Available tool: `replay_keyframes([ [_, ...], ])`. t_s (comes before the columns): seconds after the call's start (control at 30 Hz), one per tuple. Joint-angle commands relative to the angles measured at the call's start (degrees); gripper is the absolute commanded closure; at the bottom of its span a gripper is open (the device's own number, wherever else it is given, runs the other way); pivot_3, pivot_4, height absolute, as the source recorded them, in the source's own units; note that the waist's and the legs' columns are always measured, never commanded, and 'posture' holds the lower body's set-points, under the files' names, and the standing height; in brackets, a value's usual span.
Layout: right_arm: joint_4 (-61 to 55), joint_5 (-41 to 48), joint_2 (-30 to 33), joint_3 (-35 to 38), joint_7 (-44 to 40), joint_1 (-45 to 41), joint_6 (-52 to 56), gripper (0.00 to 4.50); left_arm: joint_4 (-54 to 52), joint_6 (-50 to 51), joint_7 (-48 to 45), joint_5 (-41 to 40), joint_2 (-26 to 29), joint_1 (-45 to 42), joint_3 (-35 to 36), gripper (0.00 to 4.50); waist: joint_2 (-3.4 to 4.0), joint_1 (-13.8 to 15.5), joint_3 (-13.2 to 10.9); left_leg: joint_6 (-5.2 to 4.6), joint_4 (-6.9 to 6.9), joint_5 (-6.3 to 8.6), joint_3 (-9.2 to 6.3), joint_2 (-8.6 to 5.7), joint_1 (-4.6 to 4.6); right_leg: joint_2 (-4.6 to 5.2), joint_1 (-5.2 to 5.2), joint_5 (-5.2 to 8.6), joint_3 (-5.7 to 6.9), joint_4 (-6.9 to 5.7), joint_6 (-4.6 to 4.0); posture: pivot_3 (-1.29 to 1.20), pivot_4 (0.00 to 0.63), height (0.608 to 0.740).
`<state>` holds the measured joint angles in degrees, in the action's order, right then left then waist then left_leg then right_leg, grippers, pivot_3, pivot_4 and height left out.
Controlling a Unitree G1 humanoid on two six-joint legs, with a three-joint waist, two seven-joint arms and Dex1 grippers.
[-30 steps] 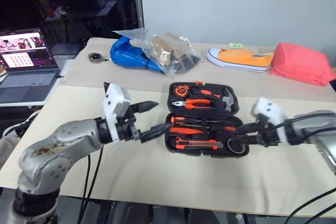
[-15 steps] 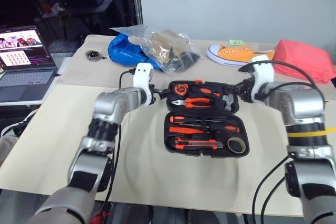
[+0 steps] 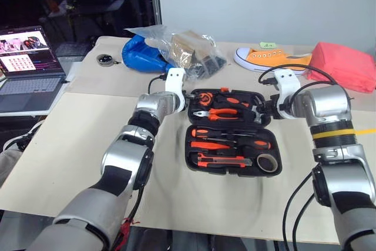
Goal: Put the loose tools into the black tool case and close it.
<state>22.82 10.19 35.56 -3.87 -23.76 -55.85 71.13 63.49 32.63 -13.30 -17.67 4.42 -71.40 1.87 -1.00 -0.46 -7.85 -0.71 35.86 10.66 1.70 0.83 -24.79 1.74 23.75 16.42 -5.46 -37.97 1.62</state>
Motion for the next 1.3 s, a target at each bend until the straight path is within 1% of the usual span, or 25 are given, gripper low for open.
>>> replay_keyframes([
  [0.03, -0.1, -1.0, 2.3, 1.9, -0.1, -2.4, -0.8, 2.39, 0.2, -1.1, -0.1, 1.5, -0.7, -2.0, 1.4, 0.0, 0.0, -0.2, 0.0, 0.0, -0.01, -0.02, 0.0, 0.0, 0.07, -0.01, -0.04, 0.0, -0.01, -0.02, 0.0, 0.0, 0.15, 0.74],
  [0.17, 0.2, -1.4, 3.1, 1.6, 0.0, -2.4, -2.4, 2.39, 0.0, -0.9, -0.3, 2.3, -0.8, -1.5, 2.1, 0.0, 0.0, -0.6, 0.0, 0.02, -0.01, -0.06, -0.06, 0.01, 0.15, -0.06, -0.11, 0.0, -0.02, -0.05, 0.0, 0.0, 0.15, 0.74],
  [0.4, 7.7, -0.9, -1.4, 1.7, -0.9, -4.4, -4.9, 2.39, -0.8, -0.5, 0.8, 3.2, -0.5, -1.1, 3.8, 0.0, 0.01, -1.1, 0.0, 0.02, -0.05, -0.06, -0.06, 0.05, 0.22, -0.08, -0.12, -0.01, -0.06, -0.13, -0.02, 0.0, 0.15, 0.74],
  [0.73, 10.3, -3.0, -1.6, -0.8, -2.4, -6.4, -4.7, 2.39, -4.9, 3.3, 1.3, 2.4, 1.0, 0.6, 6.5, 0.0, 0.03, -0.5, 0.0, 0.02, -0.06, -0.06, -0.08, 0.03, 0.18, -0.02, -0.18, -0.02, 0.0, -0.31, -0.02, 0.0, 0.15, 0.74],
  [0.77, 10.7, -3.3, -1.6, -1.1, -2.5, -6.7, -4.6, 2.89, -4.6, 3.3, 1.2, 2.5, 1.0, 0.6, 6.6, 0.0, 0.03, -0.5, 0.0, 0.02, -0.06, -0.06, -0.07, 0.03, 0.18, -0.01, -0.18, -0.02, 0.0, -0.31, -0.02, 0.0, 0.15, 0.74],
  [0.83, 11.3, -3.9, -1.5, -2.1, -3.2, -7.1, -4.5, 3.28, -3.8, 3.6, 0.8, 2.6, 0.9, 0.4, 6.7, 0.51, 0.03, -0.6, 0.0, 0.02, -0.06, -0.06, -0.07, 0.02, 0.18, -0.01, -0.18, -0.02, 0.01, -0.31, -0.02, 0.0, 0.15, 0.74],
  [0.87, 11.6, -4.1, -1.5, -2.5, -3.6, -7.2, -4.2, 3.72, -3.4, 3.8, 0.7, 2.8, 0.9, 0.3, 6.6, 0.79, 0.03, -0.6, 0.0, 0.02, -0.05, -0.06, -0.07, 0.03, 0.19, -0.02, -0.18, -0.02, 0.0, -0.33, -0.02, 0.0, 0.15, 0.74],
  [0.9, 12.0, -4.3, -1.5, -3.1, -4.0, -7.5, -3.9, 4.0, -2.9, 4.2, 0.5, 2.9, 0.8, 0.3, 6.6, 1.09, 0.03, -0.7, 0.0, 0.02, -0.06, -0.06, -0.07, 0.03, 0.19, -0.02, -0.18, -0.02, 0.0, -0.33, -0.02, 0.0, 0.15, 0.74],
  [0.93, 12.4, -4.4, -1.5, -3.4, -4.3, -7.7, -3.7, 4.39, -2.6, 4.4, 0.4, 2.9, 0.8, 0.3, 6.5, 1.54, 0.03, -0.7, 0.0, 0.02, -0.06, -0.06, -0.08, 0.04, 0.2, -0.03, -0.17, -0.02, 0.0, -0.34, -0.02, 0.0, 0.15, 0.74],
  [0.97, 12.6, -4.8, -1.5, -3.7, -4.7, -7.8, -3.8, 4.5, -2.4, 4.6, 0.3, 3.1, 0.8, 0.3, 6.4, 1.88, 0.04, -0.7, 0.0, 0.02, -0.06, -0.06, -0.08, 0.04, 0.21, -0.04, -0.17, -0.02, 0.0, -0.34, -0.02, 0.0, 0.15, 0.74],
  [1.07, 13.2, -5.4, -1.5, -4.5, -5.9, -8.2, -4.3, 4.5, -2.1, 5.2, -0.5, 3.3, 0.6, 0.6, 6.1, 2.92, 0.05, -0.7, 0.0, 0.02, -0.07, -0.06, -0.1, 0.06, 0.27, -0.07, -0.2, -0.02, 0.01, -0.38, -0.02, 0.0, 0.15, 0.74],
  [1.13, 13.2, -5.3, -1.6, -4.2, -6.3, -8.4, -4.5, 4.5, -2.2, 5.6, -0.8, 3.0, 0.6, 0.8, 6.5, 3.71, 0.05, -0.8, 0.0, 0.02, -0.07, -0.06, -0.09, 0.06, 0.35, -0.07, -0.27, -0.02, 0.01, -0.38, -0.02, 0.0, 0.15, 0.74],
  [1.2, 12.9, -5.1, -1.8, -3.5, -6.5, -8.5, -4.6, 4.5, -2.5, 5.9, -1.0, 2.8, 0.6, 1.0, 6.9, 4.36, 0.05, -0.8, 0.0, 0.02, -0.08, -0.05, -0.1, 0.06, 0.43, -0.08, -0.35, -0.02, 0.01, -0.34, -0.02, 0.0, 0.15, 0.74],
  [1.23, 11.9, -4.5, -1.8, -3.0, -7.1, -8.4, -4.3, 4.5, -3.0, 6.0, -1.4, 2.7, 0.8, 1.2, 7.0, 4.45, 0.05, -0.8, 0.0, 0.02, -0.06, -0.05, -0.11, 0.06, 0.44, -0.08, -0.37, -0.02, 0.02, -0.23, -0.02, 0.0, 0.15, 0.74],
  [1.3, 10.1, -3.8, -2.0, -2.4, -7.7, -7.9, -3.5, 4.5, -4.1, 6.2, -2.2, 2.4, 1.1, 1.6, 7.4, 4.45, 0.05, -0.9, 0.0, 0.02, -0.05, -0.05, -0.1, 0.06, 0.44, -0.07, -0.38, -0.02, 0.0, -0.21, -0.02, 0.0, 0.15, 0.74],
])
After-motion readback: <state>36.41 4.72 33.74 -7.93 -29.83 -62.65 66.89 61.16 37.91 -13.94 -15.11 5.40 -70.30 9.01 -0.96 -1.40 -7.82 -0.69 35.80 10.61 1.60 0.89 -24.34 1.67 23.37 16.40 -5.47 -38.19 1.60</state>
